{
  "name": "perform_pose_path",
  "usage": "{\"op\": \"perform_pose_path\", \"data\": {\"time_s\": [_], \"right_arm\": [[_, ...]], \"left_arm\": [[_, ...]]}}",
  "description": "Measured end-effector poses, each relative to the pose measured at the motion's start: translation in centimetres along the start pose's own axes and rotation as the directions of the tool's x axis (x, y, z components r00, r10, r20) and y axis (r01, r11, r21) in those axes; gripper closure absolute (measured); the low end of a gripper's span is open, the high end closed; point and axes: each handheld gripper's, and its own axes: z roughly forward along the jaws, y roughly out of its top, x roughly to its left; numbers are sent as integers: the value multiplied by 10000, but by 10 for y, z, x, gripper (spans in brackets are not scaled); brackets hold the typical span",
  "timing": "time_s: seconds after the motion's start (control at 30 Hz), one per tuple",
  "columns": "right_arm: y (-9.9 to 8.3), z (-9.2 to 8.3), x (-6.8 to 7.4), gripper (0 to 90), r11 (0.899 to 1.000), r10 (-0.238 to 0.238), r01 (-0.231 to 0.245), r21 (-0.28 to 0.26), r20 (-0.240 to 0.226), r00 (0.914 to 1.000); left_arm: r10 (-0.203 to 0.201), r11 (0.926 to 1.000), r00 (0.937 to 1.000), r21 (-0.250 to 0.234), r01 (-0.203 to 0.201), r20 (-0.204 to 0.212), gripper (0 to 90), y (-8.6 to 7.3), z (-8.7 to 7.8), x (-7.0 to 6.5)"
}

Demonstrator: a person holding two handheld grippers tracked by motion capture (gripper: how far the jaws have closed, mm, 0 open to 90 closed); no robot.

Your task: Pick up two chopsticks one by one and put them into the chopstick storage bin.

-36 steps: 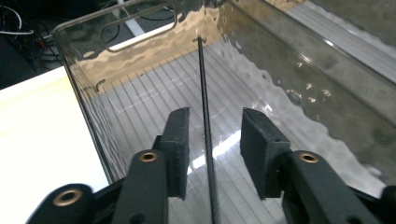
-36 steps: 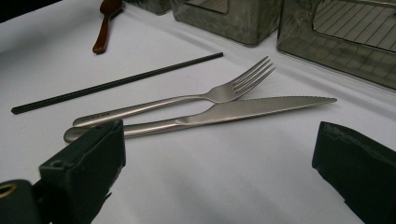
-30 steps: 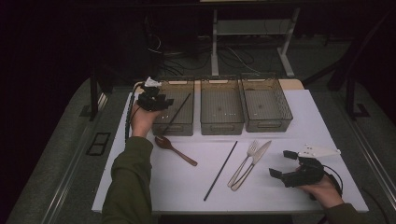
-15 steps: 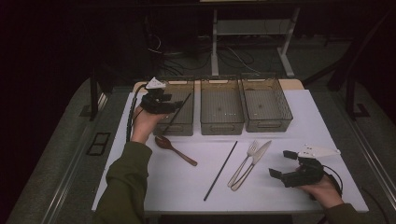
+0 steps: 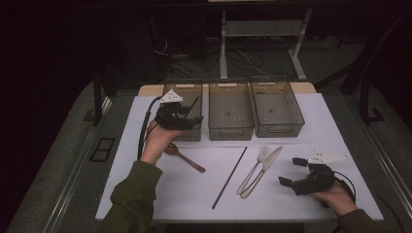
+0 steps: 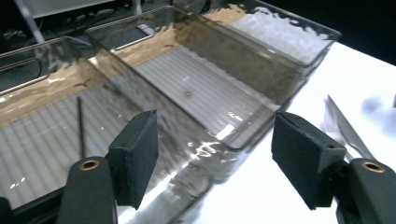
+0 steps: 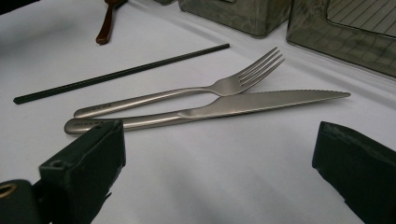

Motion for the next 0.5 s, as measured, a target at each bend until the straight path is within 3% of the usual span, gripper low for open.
{"op": "perform_pose_path", "data": {"time_s": [0.2,0.5], "right_arm": [[1,1,4,22,9999,-79,78,-153,-49,10000],[3,2,8,22,9996,-55,51,-283,-131,9999]], "left_arm": [[120,9999,9998,56,-121,161,278,-5,0,-19],[116,9997,9996,224,-122,262,262,-24,4,-37]]}}
